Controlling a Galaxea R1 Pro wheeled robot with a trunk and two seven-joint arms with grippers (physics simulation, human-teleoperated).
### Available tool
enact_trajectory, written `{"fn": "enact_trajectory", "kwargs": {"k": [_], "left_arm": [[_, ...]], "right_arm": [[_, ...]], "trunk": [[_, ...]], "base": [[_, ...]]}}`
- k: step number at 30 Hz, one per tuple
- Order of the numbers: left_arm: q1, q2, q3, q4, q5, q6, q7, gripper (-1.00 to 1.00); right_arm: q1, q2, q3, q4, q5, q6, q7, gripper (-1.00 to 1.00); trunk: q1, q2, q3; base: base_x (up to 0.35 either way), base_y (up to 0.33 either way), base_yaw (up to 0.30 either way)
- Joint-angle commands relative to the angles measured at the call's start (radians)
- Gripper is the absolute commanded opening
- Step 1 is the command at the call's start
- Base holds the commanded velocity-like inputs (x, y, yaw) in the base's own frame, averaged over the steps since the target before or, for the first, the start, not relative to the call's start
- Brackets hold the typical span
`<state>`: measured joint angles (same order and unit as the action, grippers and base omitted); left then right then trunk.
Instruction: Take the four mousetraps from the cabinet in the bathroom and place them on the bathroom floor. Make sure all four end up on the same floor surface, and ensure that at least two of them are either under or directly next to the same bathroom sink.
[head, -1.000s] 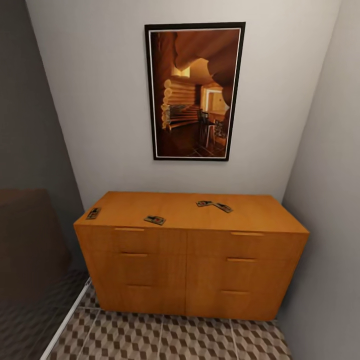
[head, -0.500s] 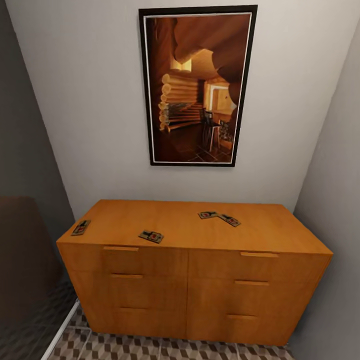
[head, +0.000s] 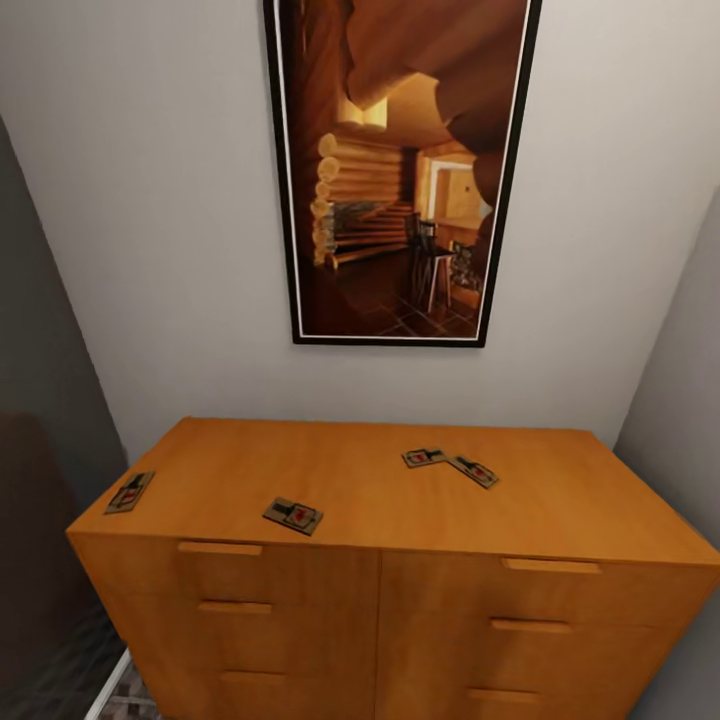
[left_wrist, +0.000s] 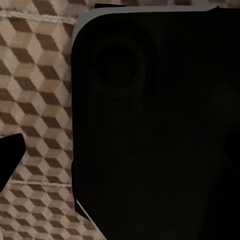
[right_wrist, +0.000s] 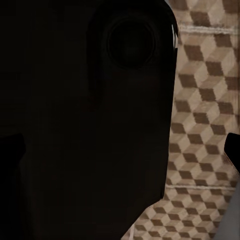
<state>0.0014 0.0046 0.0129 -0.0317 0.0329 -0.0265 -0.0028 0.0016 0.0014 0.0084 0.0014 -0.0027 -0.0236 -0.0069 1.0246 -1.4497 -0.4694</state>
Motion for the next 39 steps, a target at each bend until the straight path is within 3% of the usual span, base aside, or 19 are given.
{"fn": "enact_trajectory", "kwargs": {"k": [1, 39], "left_arm": [[0.0, 0.0, 0.001, -0.001, 0.003, -0.004, 0.0, 1.0], [0.0, -0.001, 0.001, -0.001, 0.001, -0.014, 0.0, 1.0]], "right_arm": [[0.0, 0.0, 0.001, 0.0, 0.0, -0.002, -0.001, 1.0], [0.0, 0.0, 0.001, 0.0, 0.0, -0.002, -0.001, 1.0]], "trunk": [[0.0, 0.0, -0.001], [0.0, 0.0, -0.001]], "base": [[0.134, 0.0, 0.0], [0.018, 0.0, 0.0]]}}
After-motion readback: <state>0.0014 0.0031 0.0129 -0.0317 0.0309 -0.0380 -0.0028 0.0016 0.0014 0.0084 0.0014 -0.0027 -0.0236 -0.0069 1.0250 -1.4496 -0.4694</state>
